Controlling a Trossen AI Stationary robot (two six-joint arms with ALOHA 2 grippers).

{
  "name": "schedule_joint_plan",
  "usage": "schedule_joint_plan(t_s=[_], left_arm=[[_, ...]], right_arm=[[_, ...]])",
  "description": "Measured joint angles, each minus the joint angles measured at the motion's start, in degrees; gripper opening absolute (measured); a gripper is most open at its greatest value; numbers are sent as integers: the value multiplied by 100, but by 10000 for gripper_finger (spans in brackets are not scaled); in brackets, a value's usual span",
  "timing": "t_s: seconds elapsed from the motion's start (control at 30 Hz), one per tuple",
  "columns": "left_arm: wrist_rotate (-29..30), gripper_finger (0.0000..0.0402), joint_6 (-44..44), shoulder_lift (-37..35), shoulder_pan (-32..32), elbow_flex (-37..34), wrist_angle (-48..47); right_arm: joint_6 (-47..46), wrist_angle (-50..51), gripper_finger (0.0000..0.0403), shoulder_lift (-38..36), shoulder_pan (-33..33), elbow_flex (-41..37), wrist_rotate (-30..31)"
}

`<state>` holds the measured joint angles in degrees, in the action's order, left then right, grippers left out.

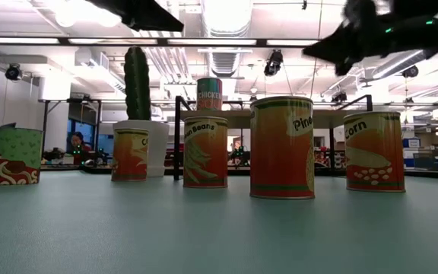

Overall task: Pick and place cans onto a shelf
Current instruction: Put the canned chicken soup on the shelf

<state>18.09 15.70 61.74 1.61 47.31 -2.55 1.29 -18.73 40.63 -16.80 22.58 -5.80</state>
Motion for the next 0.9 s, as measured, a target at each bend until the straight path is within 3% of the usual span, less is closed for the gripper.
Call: schedule_joint_plan(t_s=[0.1, 0.7, 0.9], left_arm=[[0, 6, 76, -55, 0, -33, -11], [0, 0, 64, -1191, 0, -734, -26], [157, 0, 270, -1466, 0, -769, -155]], right_arm=[[8, 194, 9, 361, 0, 298, 0], [20, 199, 8, 2012, 4, 1700, -2], [-169, 220, 9, 2600, 2, 2258, 569]])
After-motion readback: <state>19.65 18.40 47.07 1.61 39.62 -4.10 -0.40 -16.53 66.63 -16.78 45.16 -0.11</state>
